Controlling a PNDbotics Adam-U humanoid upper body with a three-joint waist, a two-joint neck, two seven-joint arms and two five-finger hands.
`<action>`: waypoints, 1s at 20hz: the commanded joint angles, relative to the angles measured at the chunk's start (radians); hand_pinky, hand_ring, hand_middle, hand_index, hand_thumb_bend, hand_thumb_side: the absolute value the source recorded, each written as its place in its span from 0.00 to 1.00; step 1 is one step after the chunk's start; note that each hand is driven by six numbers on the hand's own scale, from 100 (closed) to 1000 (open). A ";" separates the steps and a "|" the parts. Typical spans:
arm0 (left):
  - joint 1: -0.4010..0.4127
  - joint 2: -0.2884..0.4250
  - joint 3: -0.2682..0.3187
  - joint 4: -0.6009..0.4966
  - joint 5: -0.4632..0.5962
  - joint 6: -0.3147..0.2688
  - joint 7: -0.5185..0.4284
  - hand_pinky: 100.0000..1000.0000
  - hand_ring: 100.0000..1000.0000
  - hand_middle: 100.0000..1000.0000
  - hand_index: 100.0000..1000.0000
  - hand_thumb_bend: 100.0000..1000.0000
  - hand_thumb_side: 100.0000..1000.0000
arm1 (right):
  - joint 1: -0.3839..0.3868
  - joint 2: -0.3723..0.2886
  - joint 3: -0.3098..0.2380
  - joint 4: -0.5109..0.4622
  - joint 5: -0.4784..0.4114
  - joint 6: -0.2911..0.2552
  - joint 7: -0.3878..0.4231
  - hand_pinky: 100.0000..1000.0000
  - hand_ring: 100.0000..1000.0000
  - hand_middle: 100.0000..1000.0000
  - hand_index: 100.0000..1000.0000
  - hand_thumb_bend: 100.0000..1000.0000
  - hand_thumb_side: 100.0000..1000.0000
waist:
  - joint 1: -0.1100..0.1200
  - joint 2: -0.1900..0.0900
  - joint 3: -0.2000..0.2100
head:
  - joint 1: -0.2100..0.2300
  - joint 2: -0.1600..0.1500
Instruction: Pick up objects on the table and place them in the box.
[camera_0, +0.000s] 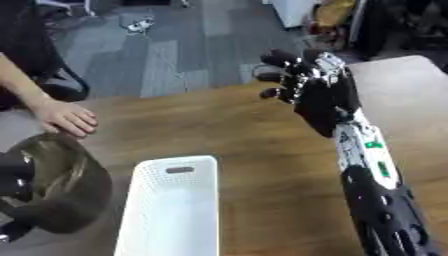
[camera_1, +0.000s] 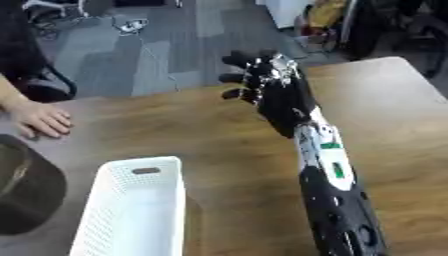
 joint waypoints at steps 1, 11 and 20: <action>-0.109 -0.050 -0.053 -0.025 0.056 -0.038 -0.055 0.00 0.00 0.00 0.25 0.00 0.18 | -0.010 0.006 0.003 -0.021 -0.001 0.003 0.000 0.69 0.81 0.90 0.91 0.00 1.00 | 0.000 -0.024 -0.002 | 0.022 -0.015; -0.259 -0.174 -0.160 -0.018 0.181 -0.099 -0.228 0.00 0.00 0.00 0.24 0.00 0.17 | -0.015 0.011 0.004 -0.016 0.010 0.002 0.004 0.69 0.81 0.90 0.91 0.00 1.00 | 0.004 -0.022 -0.029 | 0.052 -0.016; -0.240 -0.172 -0.162 -0.007 0.198 -0.100 -0.264 0.00 0.00 0.00 0.24 0.00 0.17 | -0.019 0.013 0.004 -0.013 0.013 -0.003 0.007 0.70 0.81 0.90 0.91 0.00 1.00 | -0.001 -0.018 -0.027 | 0.045 -0.015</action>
